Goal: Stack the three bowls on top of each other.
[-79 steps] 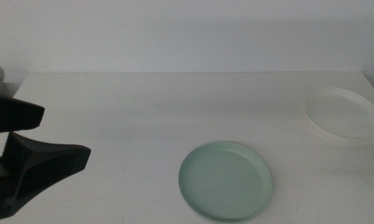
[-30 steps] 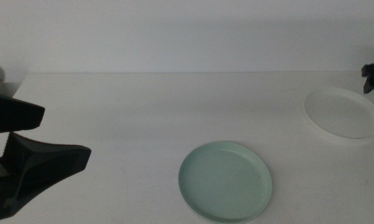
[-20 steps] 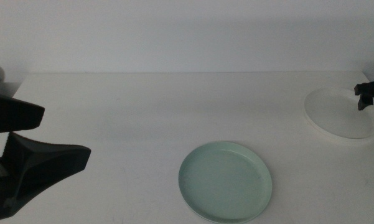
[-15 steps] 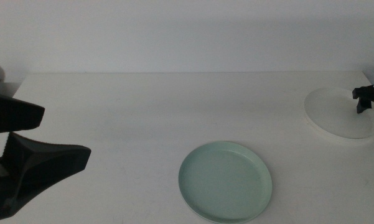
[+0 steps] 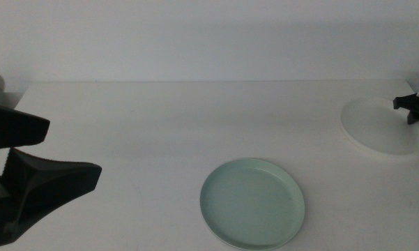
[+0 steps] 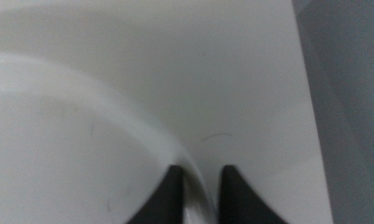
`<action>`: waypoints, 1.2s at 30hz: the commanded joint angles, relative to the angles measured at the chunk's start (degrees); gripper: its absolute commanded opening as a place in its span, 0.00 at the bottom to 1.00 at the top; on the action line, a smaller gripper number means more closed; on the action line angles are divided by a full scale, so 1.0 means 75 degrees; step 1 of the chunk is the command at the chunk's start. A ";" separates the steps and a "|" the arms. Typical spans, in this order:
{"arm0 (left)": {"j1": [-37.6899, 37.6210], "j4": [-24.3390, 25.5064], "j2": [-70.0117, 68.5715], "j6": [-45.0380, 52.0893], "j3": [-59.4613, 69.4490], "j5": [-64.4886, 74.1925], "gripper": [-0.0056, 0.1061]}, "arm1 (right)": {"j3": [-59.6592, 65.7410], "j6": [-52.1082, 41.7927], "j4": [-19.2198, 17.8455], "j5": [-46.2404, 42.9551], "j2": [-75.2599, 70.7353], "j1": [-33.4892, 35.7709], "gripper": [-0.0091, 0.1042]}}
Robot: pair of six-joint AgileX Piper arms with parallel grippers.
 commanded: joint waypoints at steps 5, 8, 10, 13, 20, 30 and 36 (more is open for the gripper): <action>-0.0008 -0.0159 -0.0015 -0.0049 -0.0192 -0.0443 0.86 | -0.0141 -0.0070 0.0000 0.0216 -0.0615 -0.0049 0.08; -0.0008 -0.0159 -0.0015 -0.0049 -0.0192 -0.0443 0.86 | -0.0084 -0.0078 0.0444 0.0313 -0.1075 -0.0025 0.08; -0.0008 -0.0159 -0.0015 -0.0049 -0.0192 -0.0443 0.86 | 0.0151 -0.0121 0.0719 0.0200 -0.1550 0.0065 0.08; -0.0008 -0.0159 -0.0015 -0.0049 -0.0192 -0.0443 0.86 | 0.1096 -0.0364 0.1093 -0.0383 -0.2579 0.0318 0.08; -0.0008 -0.0159 -0.0015 -0.0049 -0.0192 -0.0443 0.86 | 0.2956 -0.0353 0.1734 -0.0770 -0.4736 0.1444 0.08; -0.0008 -0.0159 -0.0015 -0.0049 -0.0192 -0.0443 0.86 | 0.4843 -0.0333 0.2633 -0.0823 -0.5923 0.3166 0.08; -0.0008 -0.0159 -0.0015 -0.0049 -0.0192 -0.0443 0.86 | 0.5982 -0.0351 0.2924 -0.1827 -0.5942 0.4263 0.08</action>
